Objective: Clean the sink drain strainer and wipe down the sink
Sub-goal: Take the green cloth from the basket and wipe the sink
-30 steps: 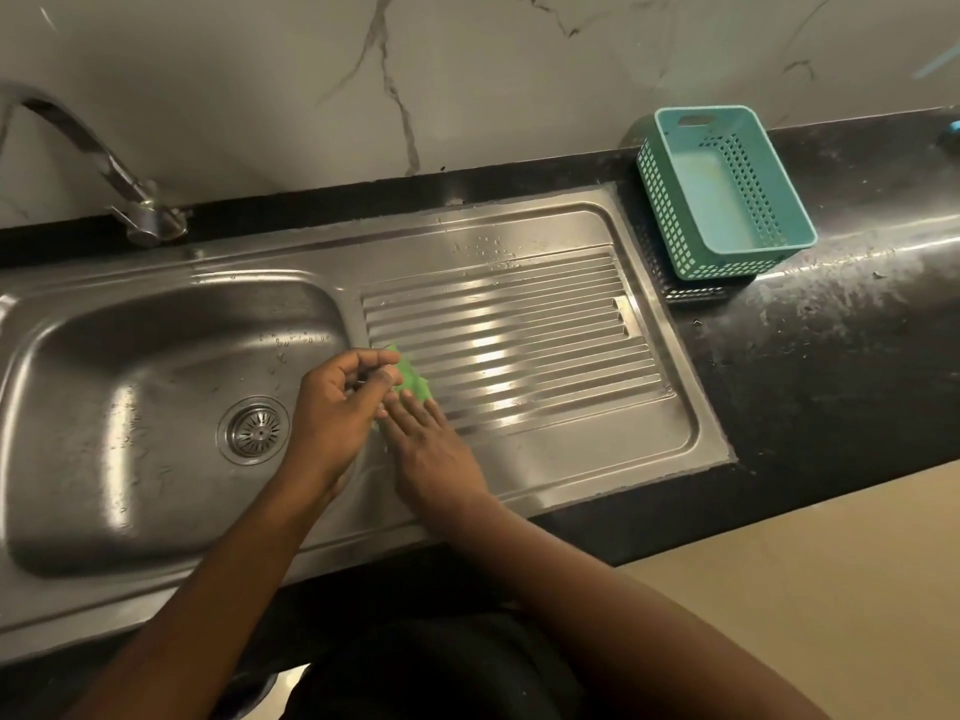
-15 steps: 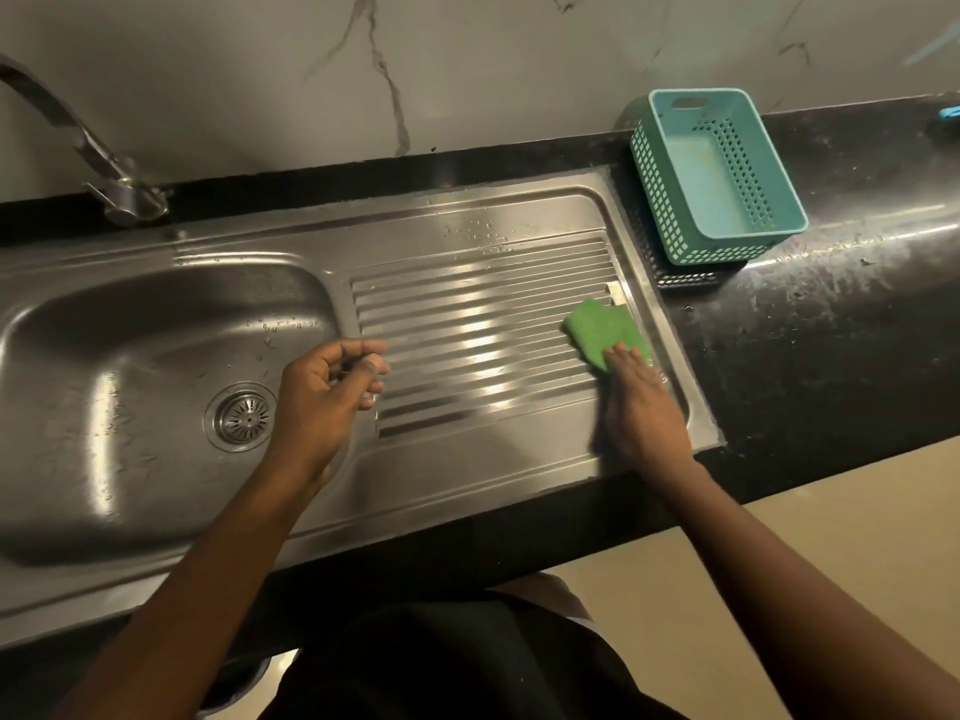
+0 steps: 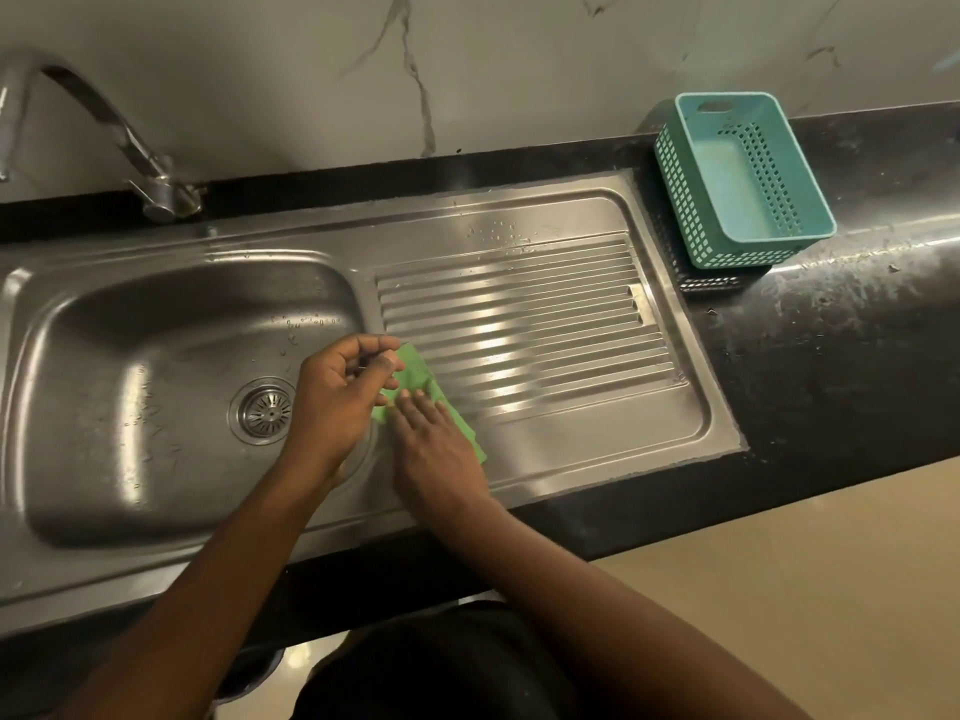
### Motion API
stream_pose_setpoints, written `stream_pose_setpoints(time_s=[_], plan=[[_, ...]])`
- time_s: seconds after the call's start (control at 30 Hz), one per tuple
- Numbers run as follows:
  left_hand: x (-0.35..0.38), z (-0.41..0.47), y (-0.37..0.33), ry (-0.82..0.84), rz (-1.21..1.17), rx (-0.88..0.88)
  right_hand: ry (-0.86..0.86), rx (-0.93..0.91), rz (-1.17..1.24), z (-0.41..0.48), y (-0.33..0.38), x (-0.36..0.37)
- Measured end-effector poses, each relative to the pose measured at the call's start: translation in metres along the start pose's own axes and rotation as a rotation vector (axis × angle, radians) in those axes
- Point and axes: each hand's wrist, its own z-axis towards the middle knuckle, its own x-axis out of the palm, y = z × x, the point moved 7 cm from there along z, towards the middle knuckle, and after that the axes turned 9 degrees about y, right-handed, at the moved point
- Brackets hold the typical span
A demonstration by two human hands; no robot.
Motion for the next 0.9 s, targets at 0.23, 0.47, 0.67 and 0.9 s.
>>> stream_pose_setpoints(time_s=[0.23, 0.47, 0.67, 0.9], plan=[[0.018, -0.016, 0.007, -0.028, 0.003, -0.018, -0.123, 0.086, -0.083, -0.067, -0.15, -0.06], [0.035, -0.043, 0.016, -0.069, -0.028, -0.031, -0.142, 0.344, -0.077, -0.117, -0.253, -0.103], [0.035, -0.054, 0.02, -0.067, -0.014, -0.037, -0.168, 0.418, 0.004, -0.089, -0.201, -0.074], [0.036, -0.045, 0.002, -0.017, 0.006, -0.012, -0.011, 0.111, 0.043, -0.047, -0.061, -0.02]])
